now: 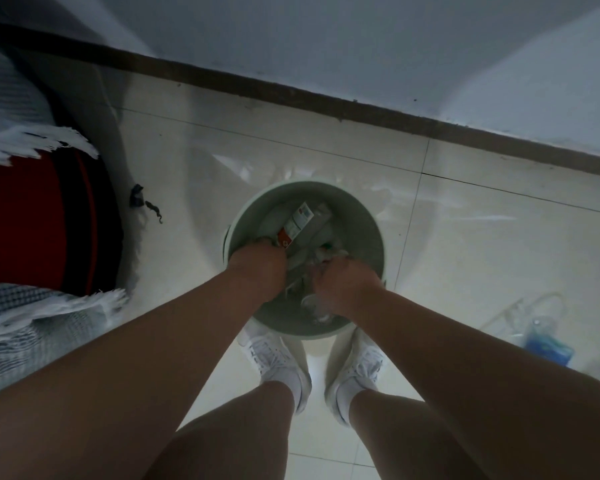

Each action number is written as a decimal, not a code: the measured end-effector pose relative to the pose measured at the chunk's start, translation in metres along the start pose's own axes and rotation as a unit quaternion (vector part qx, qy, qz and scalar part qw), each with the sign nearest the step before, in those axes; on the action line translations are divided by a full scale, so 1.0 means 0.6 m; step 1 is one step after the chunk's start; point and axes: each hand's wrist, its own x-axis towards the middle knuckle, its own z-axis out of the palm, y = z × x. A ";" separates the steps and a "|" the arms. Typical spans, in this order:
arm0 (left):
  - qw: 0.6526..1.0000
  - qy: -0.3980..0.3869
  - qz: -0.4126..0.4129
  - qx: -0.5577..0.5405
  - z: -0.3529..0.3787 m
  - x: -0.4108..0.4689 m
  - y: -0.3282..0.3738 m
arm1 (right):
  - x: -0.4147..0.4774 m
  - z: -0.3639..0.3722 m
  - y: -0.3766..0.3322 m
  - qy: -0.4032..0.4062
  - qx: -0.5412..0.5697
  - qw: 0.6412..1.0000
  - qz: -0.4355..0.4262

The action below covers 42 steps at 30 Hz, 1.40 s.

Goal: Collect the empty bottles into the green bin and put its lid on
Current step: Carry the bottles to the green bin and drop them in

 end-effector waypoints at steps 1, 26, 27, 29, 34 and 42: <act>1.000 0.001 0.006 0.001 0.003 -0.003 -0.001 | 0.000 0.005 -0.002 -0.018 0.005 1.000 -0.013; 0.968 -0.046 -0.045 -0.243 0.057 -0.019 -0.017 | 0.010 0.038 0.000 -0.006 0.216 0.972 0.092; 0.969 -0.040 -0.047 -0.240 0.061 -0.019 -0.015 | 0.008 0.043 -0.006 -0.011 0.168 0.982 0.088; 0.969 -0.022 -0.047 -0.240 0.069 -0.022 -0.011 | 0.004 0.054 -0.016 0.000 0.108 0.990 0.095; 0.972 0.006 -0.045 -0.232 0.061 -0.053 0.007 | -0.030 0.053 -0.010 0.069 0.091 0.992 0.051; 0.948 0.049 -0.064 -0.307 -0.019 -0.275 0.009 | -0.229 0.006 0.046 0.124 0.114 0.984 0.053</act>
